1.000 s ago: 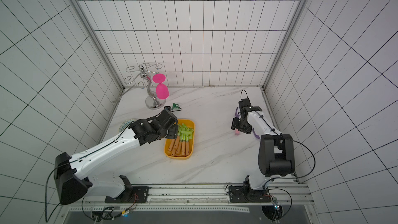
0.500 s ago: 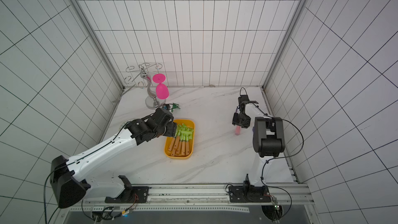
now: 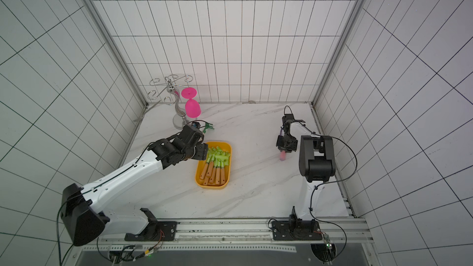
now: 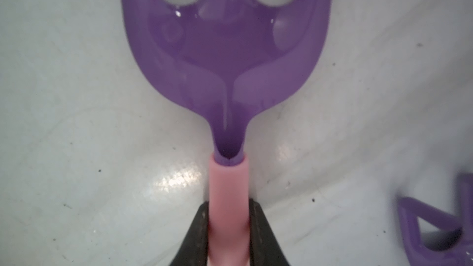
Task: Put the rake into the storage box
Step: Pick up the rake at the center of the board.
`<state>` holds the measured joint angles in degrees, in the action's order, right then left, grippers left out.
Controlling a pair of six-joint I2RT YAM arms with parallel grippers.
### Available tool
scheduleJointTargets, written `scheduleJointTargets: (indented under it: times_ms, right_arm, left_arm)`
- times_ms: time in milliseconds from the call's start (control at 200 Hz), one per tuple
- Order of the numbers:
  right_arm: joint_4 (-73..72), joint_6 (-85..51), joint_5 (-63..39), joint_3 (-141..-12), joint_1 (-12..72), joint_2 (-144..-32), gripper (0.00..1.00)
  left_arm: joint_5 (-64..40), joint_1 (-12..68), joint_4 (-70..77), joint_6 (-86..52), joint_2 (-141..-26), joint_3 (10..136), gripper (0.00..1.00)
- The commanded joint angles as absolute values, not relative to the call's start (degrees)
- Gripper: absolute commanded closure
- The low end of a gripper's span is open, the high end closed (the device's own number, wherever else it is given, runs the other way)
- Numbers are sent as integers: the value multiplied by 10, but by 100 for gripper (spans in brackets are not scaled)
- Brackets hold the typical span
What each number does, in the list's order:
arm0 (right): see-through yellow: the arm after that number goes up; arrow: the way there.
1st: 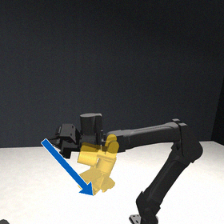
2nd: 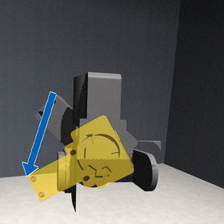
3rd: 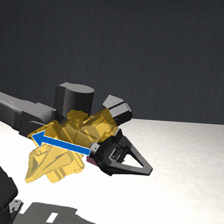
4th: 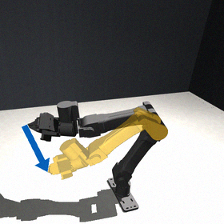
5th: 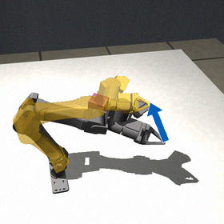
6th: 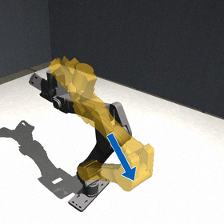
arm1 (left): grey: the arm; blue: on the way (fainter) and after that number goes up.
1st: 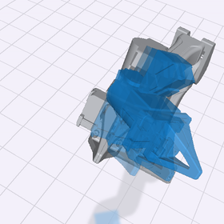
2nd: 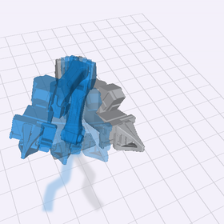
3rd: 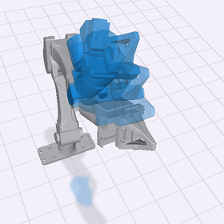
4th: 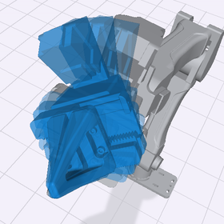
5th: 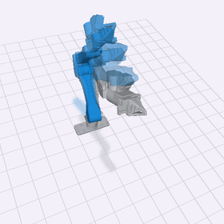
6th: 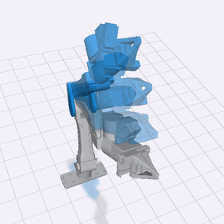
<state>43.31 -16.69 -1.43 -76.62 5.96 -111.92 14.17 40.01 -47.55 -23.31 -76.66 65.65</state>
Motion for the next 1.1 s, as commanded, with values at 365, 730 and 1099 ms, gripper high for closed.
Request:
scheduleJointTargets:
  times_ms: [365, 730, 1099]
  right_arm:
    - [475, -155, -9, -724, 174, -926, 92]
    - [465, -211, -32, -662, 316, -742, 93]
    - [495, -270, 39, -663, 442, -722, 94]
  left_arm:
    - [-35, 392, -409, -229, -832, 723, 19]
    - [-193, 388, -195, -275, -859, 720, 7]
    - [-227, 400, -137, -287, -880, 717, 10]
